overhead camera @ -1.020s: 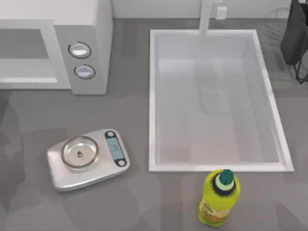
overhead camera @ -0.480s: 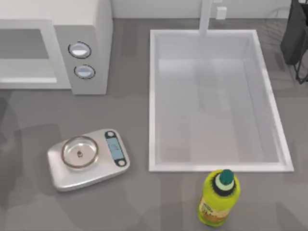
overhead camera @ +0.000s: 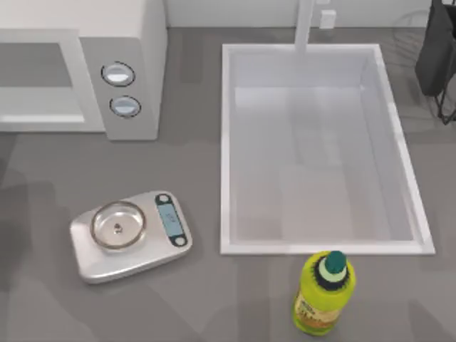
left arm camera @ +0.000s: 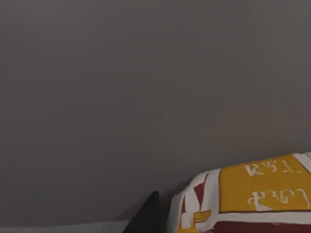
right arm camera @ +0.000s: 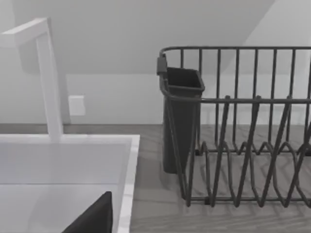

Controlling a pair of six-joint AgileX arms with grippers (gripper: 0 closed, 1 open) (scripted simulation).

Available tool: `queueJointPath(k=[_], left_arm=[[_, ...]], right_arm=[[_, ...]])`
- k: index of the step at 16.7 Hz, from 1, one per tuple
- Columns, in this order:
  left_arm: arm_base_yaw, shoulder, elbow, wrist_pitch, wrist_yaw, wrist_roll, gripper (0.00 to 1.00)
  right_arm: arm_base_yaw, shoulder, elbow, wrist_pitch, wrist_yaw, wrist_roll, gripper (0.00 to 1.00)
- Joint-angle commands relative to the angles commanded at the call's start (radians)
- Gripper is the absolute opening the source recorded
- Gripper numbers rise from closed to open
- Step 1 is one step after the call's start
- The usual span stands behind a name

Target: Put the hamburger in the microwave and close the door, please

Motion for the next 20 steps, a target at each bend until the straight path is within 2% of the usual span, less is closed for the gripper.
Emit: queueJointPath(k=[5,18,20], left_arm=[[0.0,0.016,-0.012,0.027,0.0,0.0,1.0],[0.0,0.016,-0.012,0.027,0.0,0.0,0.02],[0.0,0.016,-0.012,0.027,0.0,0.0,0.0]], right_arm=[[0.0,0.0,0.0,0.0,0.0,0.0,1.0],[0.0,0.0,0.0,0.0,0.0,0.0,1.0],[0.0,0.0,0.0,0.0,0.0,0.0,1.0]])
